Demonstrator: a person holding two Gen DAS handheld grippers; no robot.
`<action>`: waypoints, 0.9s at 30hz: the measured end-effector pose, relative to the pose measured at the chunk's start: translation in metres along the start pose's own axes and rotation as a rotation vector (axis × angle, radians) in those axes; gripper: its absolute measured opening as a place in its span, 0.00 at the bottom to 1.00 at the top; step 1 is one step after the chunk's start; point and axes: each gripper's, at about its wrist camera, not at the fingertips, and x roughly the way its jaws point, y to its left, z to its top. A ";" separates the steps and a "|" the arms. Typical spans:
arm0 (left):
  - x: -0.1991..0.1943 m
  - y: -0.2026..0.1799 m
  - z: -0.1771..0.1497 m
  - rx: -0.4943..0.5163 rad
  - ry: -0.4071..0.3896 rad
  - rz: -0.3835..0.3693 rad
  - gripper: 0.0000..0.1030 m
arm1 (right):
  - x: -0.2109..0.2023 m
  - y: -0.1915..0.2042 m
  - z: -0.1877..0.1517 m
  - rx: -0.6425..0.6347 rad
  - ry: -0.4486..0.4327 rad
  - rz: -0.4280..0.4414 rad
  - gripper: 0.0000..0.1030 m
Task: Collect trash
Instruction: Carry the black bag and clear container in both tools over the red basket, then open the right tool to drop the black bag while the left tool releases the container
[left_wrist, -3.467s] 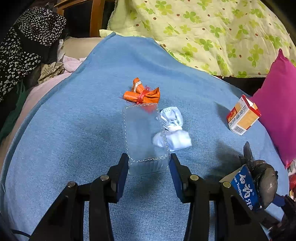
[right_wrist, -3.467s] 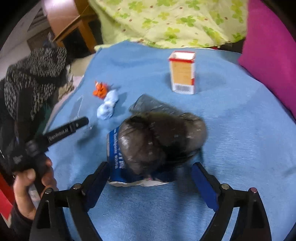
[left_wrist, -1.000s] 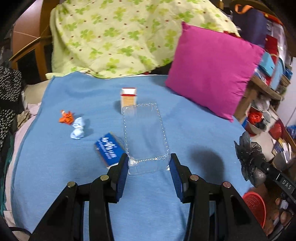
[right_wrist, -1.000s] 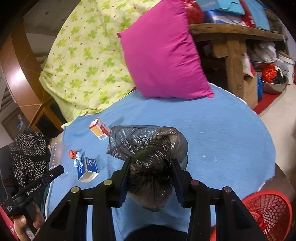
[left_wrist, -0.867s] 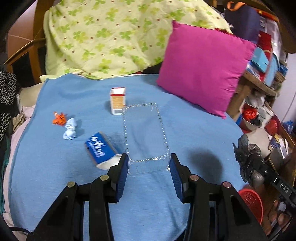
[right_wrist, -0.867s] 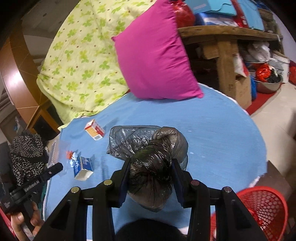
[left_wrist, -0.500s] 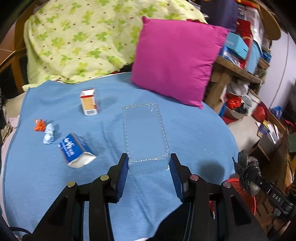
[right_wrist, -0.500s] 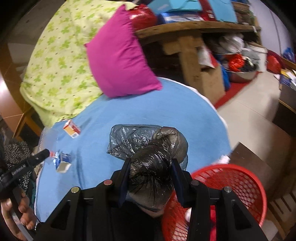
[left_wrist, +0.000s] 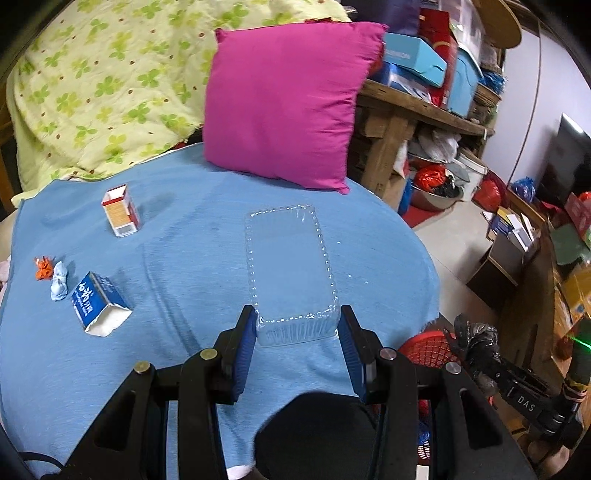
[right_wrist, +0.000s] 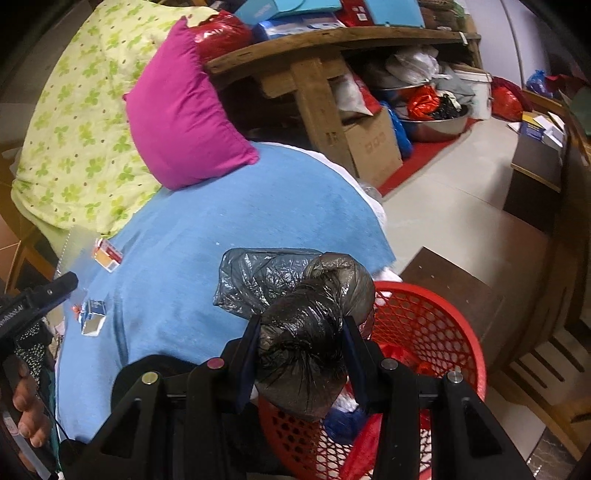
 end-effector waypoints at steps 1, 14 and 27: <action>0.000 -0.002 0.000 0.004 0.001 -0.002 0.45 | 0.000 -0.004 -0.002 0.004 0.004 -0.005 0.43; 0.004 -0.028 -0.001 0.053 0.014 -0.028 0.45 | 0.001 -0.030 -0.018 0.049 0.030 -0.043 0.43; 0.018 -0.068 -0.006 0.122 0.068 -0.125 0.45 | 0.007 -0.050 -0.030 0.075 0.051 -0.084 0.43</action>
